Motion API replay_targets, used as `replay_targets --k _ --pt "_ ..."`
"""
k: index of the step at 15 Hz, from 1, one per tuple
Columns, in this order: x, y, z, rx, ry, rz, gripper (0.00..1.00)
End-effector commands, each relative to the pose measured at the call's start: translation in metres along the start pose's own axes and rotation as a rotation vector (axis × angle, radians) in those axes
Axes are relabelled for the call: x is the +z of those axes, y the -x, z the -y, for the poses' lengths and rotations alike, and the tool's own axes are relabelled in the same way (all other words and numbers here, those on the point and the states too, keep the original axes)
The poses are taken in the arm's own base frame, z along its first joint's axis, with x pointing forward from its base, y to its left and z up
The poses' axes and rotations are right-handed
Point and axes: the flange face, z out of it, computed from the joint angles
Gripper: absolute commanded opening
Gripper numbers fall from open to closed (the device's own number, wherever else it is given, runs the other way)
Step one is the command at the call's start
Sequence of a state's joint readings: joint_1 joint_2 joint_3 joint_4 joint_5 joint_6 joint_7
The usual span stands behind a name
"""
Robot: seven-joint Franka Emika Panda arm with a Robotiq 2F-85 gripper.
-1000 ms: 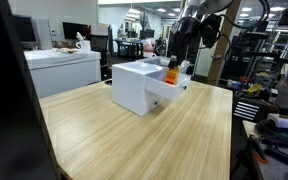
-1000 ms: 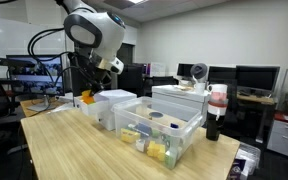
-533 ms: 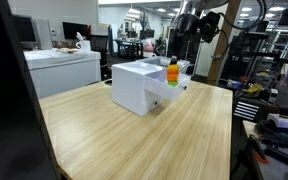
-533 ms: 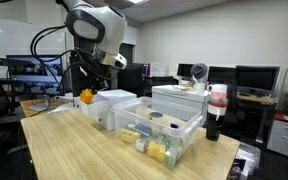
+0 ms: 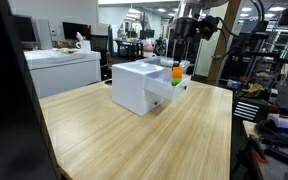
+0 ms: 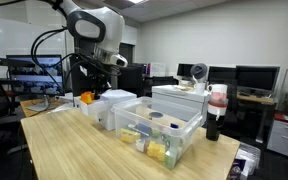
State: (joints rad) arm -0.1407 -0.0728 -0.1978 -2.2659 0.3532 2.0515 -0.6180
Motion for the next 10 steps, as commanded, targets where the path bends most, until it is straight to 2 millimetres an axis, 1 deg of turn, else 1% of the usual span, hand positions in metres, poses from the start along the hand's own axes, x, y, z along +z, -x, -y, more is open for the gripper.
replay_targets --k 1,6,10 --pt "0.0021 0.0013 0.0002 0.000 0.067 0.006 0.31" --pt "-0.0013 -0.0006 0.0002 0.001 0.122 -0.017 0.63" --pt "-0.0055 -0.0042 0.0005 0.008 0.152 -0.048 0.90"
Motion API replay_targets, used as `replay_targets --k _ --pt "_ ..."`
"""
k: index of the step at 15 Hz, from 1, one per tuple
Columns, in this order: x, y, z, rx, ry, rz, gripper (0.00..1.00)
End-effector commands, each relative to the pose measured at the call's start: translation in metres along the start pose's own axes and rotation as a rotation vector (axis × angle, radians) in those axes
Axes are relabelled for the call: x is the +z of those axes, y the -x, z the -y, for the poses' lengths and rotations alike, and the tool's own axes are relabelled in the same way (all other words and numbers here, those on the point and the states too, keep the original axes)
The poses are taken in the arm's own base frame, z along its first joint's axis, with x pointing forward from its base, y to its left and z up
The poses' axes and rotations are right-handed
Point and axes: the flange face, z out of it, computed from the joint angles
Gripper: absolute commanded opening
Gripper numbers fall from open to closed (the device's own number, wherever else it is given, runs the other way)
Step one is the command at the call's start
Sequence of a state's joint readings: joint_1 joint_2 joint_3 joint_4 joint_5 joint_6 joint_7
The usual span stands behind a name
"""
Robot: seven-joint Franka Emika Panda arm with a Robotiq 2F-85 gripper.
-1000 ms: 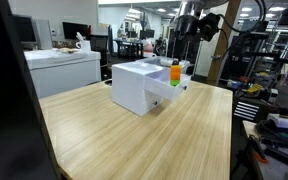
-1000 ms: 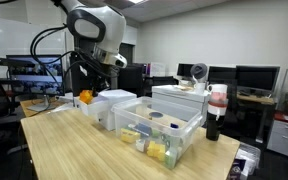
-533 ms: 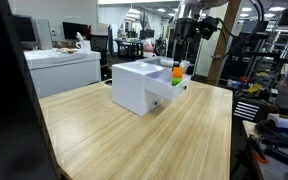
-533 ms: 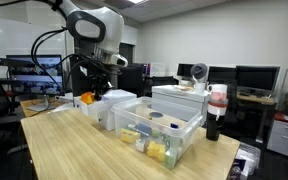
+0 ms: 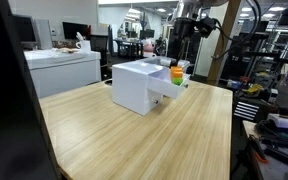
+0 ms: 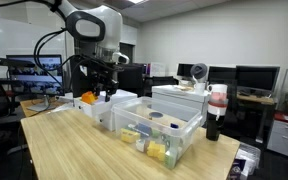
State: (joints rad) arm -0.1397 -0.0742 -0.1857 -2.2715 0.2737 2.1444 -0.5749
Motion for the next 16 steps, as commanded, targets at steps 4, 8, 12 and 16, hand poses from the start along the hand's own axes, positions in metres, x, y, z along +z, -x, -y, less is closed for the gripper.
replay_targets --k 4,8,12,16 --pt "-0.005 0.000 0.001 0.032 0.066 -0.041 1.00" --pt "-0.004 0.000 0.003 0.045 0.059 -0.037 1.00" --pt "0.002 0.001 0.017 0.017 0.039 -0.025 0.67" --pt "0.007 0.000 0.031 -0.012 0.026 -0.017 0.38"
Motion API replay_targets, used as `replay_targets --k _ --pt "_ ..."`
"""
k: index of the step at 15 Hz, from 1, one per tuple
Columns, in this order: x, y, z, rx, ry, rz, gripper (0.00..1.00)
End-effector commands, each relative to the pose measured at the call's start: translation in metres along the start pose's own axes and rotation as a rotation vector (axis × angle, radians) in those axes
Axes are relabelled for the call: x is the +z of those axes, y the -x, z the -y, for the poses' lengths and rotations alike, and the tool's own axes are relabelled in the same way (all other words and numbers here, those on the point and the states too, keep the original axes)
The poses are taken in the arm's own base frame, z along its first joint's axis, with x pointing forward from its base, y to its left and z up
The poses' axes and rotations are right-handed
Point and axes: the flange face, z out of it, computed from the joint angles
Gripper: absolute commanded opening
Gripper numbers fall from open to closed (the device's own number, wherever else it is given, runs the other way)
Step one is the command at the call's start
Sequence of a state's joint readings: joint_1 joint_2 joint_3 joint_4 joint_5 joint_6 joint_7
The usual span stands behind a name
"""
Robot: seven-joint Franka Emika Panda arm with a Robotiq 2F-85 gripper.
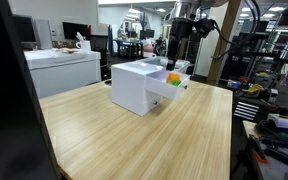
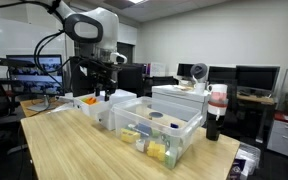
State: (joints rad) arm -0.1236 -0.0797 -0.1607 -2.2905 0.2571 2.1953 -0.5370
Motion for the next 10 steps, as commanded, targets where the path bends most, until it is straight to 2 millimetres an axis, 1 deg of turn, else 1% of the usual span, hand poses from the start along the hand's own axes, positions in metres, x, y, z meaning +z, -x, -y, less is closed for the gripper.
replay_targets --k 1,4,5,7,9,10 --pt "0.001 0.006 0.017 -0.005 -0.009 -0.003 0.33" --pt "0.000 0.003 0.020 -0.006 -0.010 -0.015 0.12" --pt "-0.002 0.002 0.020 -0.006 -0.001 -0.023 0.08" --pt "-0.004 0.002 0.021 -0.004 -0.003 -0.034 0.03" --pt "-0.007 0.001 0.025 -0.013 -0.010 -0.040 0.01" --pt "-0.007 0.001 0.028 -0.015 -0.020 -0.046 0.05"
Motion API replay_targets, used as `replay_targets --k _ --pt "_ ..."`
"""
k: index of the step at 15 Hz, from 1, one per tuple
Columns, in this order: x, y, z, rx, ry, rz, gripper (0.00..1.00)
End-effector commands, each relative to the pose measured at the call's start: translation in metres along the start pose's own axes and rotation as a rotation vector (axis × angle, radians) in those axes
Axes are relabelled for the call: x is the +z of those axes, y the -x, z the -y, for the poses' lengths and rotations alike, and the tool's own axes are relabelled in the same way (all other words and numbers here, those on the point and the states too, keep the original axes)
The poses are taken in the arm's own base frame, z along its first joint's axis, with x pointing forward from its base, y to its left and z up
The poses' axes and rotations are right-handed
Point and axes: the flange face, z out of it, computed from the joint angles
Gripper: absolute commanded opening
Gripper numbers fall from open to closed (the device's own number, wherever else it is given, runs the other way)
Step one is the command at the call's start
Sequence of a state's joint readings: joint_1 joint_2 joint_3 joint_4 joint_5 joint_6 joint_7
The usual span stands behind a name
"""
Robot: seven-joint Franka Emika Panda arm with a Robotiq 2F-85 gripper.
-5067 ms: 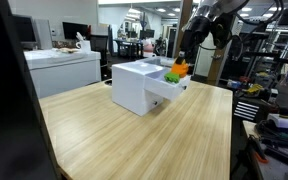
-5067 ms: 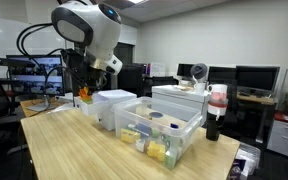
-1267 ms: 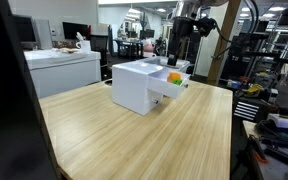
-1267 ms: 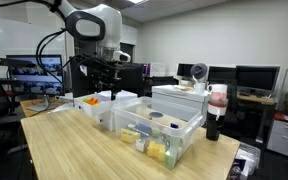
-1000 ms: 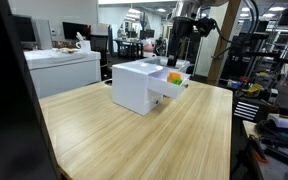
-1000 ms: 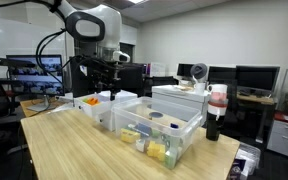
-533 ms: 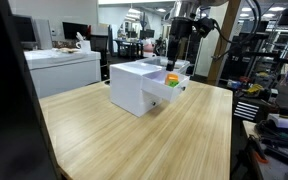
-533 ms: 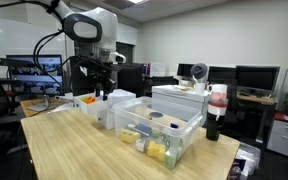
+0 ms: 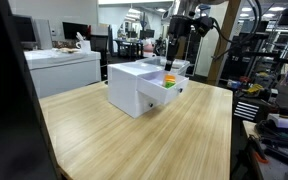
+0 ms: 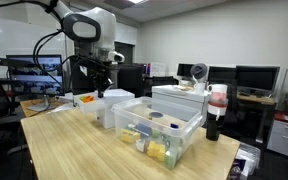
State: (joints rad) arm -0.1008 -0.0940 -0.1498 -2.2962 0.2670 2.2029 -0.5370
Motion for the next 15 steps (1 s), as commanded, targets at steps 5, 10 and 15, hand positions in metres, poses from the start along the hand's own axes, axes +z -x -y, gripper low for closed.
replay_targets --k 5,10,15 --pt "0.004 0.002 0.028 -0.016 -0.072 -0.047 0.06" --pt "0.013 0.001 0.044 -0.029 -0.098 -0.024 0.06" --pt "0.015 0.000 0.043 -0.019 -0.060 0.010 0.06"
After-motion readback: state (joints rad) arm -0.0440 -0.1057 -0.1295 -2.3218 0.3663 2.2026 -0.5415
